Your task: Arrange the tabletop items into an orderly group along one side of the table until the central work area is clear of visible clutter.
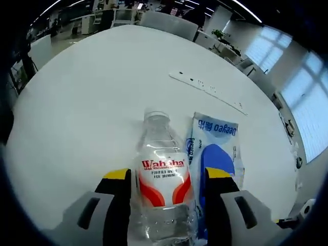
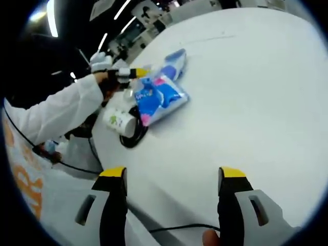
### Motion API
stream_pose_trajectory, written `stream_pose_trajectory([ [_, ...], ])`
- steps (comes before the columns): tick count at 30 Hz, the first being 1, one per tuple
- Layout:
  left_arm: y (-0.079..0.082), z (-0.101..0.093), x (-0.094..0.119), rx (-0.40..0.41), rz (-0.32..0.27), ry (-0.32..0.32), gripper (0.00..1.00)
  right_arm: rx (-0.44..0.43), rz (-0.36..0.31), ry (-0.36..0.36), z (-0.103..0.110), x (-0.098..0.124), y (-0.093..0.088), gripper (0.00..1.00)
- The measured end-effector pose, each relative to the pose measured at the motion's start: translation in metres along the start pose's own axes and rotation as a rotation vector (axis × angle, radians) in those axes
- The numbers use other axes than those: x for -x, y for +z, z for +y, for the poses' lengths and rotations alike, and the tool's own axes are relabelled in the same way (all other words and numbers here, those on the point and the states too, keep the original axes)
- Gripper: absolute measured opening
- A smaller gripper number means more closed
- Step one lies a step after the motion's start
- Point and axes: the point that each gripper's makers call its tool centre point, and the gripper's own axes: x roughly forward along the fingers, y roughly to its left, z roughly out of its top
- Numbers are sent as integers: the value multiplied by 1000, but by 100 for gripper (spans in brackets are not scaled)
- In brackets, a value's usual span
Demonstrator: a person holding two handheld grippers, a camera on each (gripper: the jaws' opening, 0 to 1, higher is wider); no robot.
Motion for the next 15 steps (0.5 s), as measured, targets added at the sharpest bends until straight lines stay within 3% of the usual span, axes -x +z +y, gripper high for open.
stream_pose_trajectory([
  [1, -1, 3, -1, -33, 2, 19, 49, 0, -2, 1, 0, 0, 0, 71],
  [4, -1, -6, -4, -1, -12, 0, 44, 1, -6, 2, 1, 0, 0, 71],
  [15, -1, -5, 12, -78, -35, -4, 40, -3, -71, -21, -3, 15, 4, 70],
])
